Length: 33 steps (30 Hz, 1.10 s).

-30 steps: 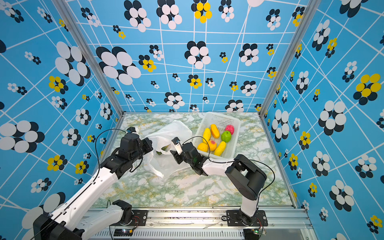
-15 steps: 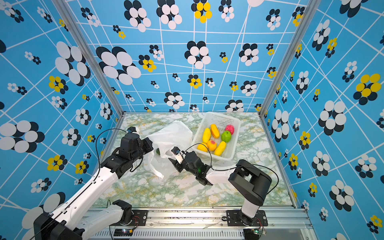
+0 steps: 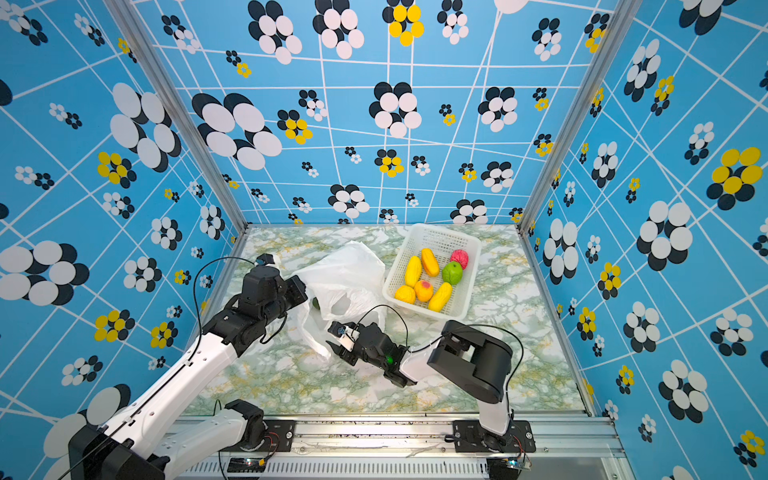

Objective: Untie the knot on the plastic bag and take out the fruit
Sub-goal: 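Lower the right gripper to the green-orange papaya and close on it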

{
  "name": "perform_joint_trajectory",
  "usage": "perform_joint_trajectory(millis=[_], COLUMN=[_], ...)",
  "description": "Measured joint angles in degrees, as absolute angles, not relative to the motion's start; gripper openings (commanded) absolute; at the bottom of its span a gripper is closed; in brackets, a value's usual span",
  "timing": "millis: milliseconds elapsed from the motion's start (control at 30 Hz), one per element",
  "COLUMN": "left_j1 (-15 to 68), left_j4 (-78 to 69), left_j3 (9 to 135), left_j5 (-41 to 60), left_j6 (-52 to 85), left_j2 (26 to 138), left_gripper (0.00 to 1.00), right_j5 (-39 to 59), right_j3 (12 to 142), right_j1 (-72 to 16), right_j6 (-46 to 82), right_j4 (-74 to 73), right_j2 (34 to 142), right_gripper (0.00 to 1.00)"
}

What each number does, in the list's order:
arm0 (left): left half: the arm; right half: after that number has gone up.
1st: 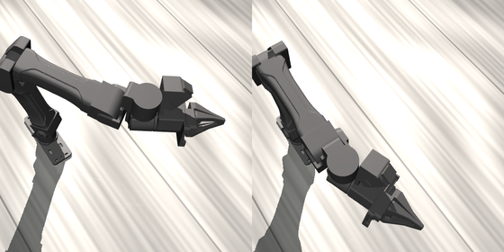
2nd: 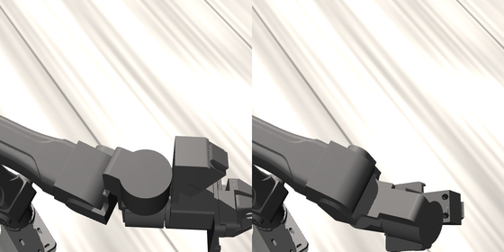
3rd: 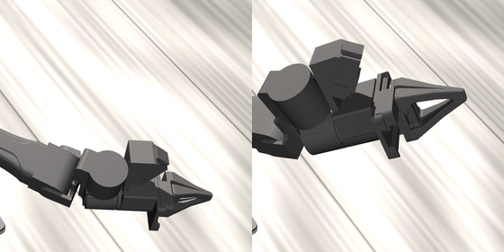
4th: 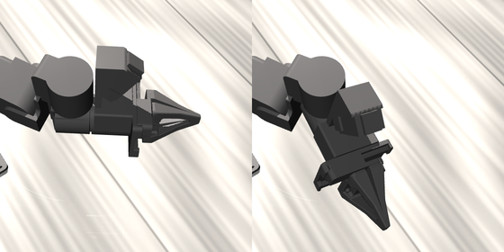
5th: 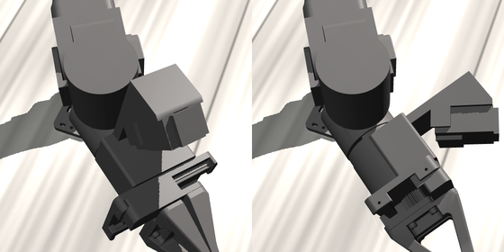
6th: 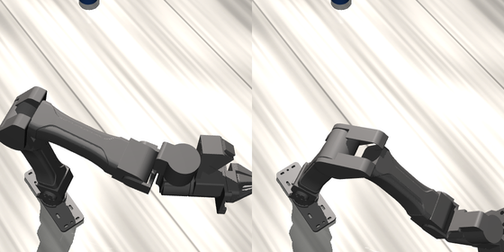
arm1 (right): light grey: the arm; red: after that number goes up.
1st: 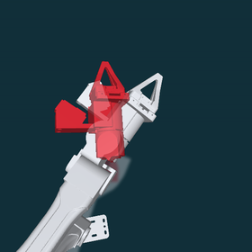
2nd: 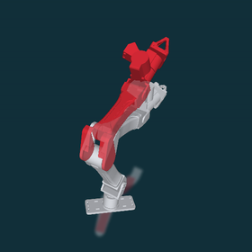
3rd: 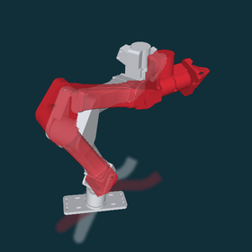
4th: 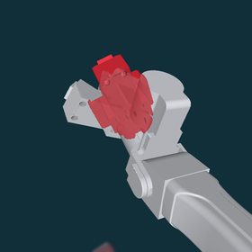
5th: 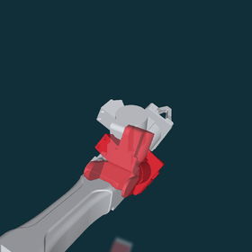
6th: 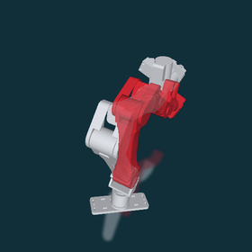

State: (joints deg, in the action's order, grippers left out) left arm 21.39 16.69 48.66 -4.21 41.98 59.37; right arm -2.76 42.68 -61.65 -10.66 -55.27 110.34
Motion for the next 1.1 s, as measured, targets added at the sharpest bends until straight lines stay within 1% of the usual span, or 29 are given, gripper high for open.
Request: perform_joint_trajectory(millis=[100, 233, 267, 333, 400, 500, 567, 667, 767, 900, 1000, 1100], left_j1=[22.7, 25.4, 26.1, 27.1, 28.0, 29.3, 30.0, 30.7, 31.3, 31.9, 32.2, 32.6], left_j4=[16.7, 16.7, 16.7, 16.7, 16.6, 16.6, 16.6, 16.1, 15.8, 15.8, 15.8, 15.7], left_j3=[48.7, 49.0, 49.2, 49.5, 49.7, 49.7, 49.7, 50.0, 50.3, 50.3, 50.3, 50.3], left_j5=[-4.2, -4.5, -4.7, -5.0, -5.5, -6.1, -6.4, -7.0, -7.1, -7.1, -7.2, -7.3], left_j6=[41.5, 40.4, 40.2, 39.4, 38.9, 38.0, 37.6, 36.9, 36.6, 36.3, 36.1, 35.8], left_j2=[59.4, 59.4, 59.4, 59.4, 59.4, 59.3, 59.3, 59.3, 59.3, 59.3, 59.3, 59.4], left_gripper=[0.00, 0.00, 0.00, 0.00, 0.00, 0.00, 0.00, 0.00, 0.00, 0.00, 0.00, 0.00], right_j5=[-3.6, -6.2, -7.5, -10.2, -13.2, -16.8, -18.7, -20.3, -19.6, -15.7, -12.5, -9.9], right_j3=[46.7, 51.9, 53.8, 57.9, 61.8, 64.6, 66.0, 68.8, 71.2, 72.8, 75.9, 79.1], right_j1=[-61.6, -61.7, -61.7, -61.7, -61.6, -61.6, -61.5, -60.8, -58.8, -54.5, -52.1, -51.8], right_j6=[-9.5, -7.0, -6.3, -4.9, -3.0, 0.2, 3.6, 9.7, 17.5, 27.3, 32.0, 34.7], right_j4=[-52.6, -49.4, -48.1, -45.0, -42.0, -37.4, -34.0, -28.4, -24.2, -22.5, -20.9, -19.2], right_j2=[113.6, 114.6, 115.0, 116.3, 117.8, 118.5, 118.5, 118.6, 118.7, 119.5, 122.3, 125.5], right_gripper=[0.51, 0.51, 0.53, 0.62, 0.67, 0.79, 0.84, 0.89, 0.91, 0.93, 0.95, 0.97])
